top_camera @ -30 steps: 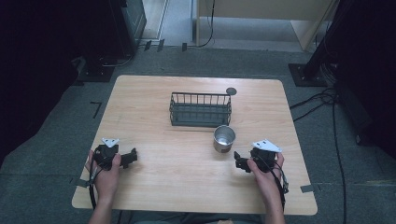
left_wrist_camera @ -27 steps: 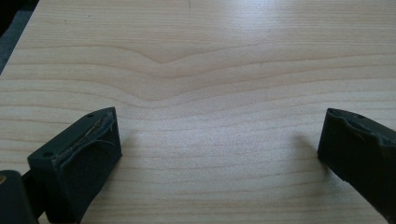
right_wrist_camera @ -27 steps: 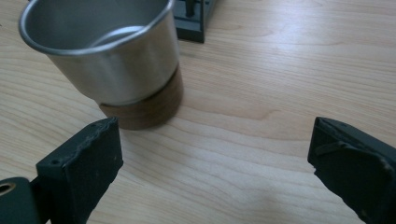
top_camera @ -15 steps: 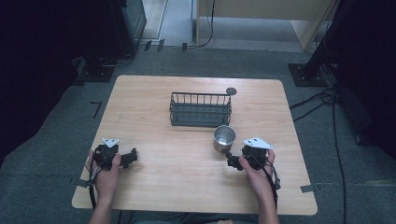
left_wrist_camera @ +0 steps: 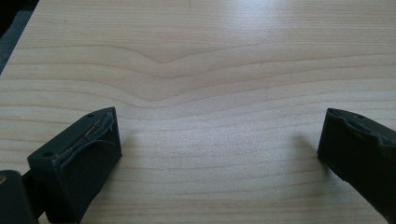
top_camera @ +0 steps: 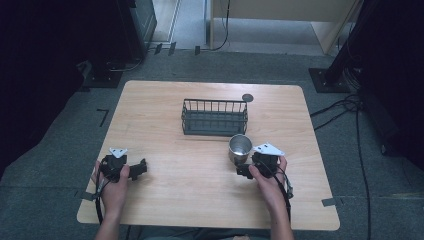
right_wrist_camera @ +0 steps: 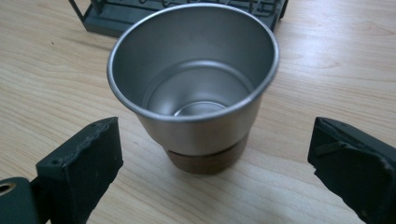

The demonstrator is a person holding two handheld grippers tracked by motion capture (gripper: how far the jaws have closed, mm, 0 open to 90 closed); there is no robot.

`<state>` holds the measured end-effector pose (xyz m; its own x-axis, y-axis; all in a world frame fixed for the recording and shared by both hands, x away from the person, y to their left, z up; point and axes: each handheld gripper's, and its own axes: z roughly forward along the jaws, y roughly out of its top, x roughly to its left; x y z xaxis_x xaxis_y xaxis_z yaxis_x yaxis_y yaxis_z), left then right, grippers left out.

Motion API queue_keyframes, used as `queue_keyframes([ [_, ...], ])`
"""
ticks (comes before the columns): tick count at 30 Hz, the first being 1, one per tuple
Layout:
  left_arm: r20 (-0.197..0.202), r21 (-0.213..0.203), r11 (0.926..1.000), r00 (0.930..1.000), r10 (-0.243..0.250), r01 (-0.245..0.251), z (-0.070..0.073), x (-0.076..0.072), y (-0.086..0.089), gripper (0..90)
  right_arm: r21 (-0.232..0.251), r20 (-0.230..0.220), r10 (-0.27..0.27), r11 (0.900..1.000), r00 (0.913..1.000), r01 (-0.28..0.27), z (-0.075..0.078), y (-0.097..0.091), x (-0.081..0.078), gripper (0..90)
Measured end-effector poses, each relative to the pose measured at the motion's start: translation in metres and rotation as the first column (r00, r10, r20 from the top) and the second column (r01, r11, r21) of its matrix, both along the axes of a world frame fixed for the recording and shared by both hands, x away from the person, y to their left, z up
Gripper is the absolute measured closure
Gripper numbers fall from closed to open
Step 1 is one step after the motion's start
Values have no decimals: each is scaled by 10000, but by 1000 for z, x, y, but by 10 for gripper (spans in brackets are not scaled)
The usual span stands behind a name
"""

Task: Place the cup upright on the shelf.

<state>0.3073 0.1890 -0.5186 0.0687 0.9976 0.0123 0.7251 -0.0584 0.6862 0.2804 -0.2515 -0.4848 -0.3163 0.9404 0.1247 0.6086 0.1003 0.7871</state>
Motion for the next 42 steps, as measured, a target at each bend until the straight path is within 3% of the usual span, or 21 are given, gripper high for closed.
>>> queue_keyframes([
  [14, 0, 0, 10000, 10000, -3, 3, 0, 0, 0, 0, -23, -28, -46, 10000, 10000, 46, -4, 18, 17, 42],
  [26, -2, 1, 10000, 10000, 0, 0, 0, 0, 0, 0, -94, -161, -519, 9986, 9985, 517, -11, 27, 27, 61],
  [30, -1, 1, 10000, 10000, 1, -1, 0, 0, 0, 0, -251, -300, -708, 9972, 9970, 701, -13, 32, 31, 78],
  [34, 2, -1, 10000, 10000, 0, 0, 0, 0, 0, 0, -536, -268, -998, 9937, 9946, 983, -14, 36, 33, 172],
  [42, 1, -2, 10000, 10000, 0, 0, 0, 0, 0, 0, -518, -201, -981, 9939, 9950, 969, -8, 37, 33, 176],
])
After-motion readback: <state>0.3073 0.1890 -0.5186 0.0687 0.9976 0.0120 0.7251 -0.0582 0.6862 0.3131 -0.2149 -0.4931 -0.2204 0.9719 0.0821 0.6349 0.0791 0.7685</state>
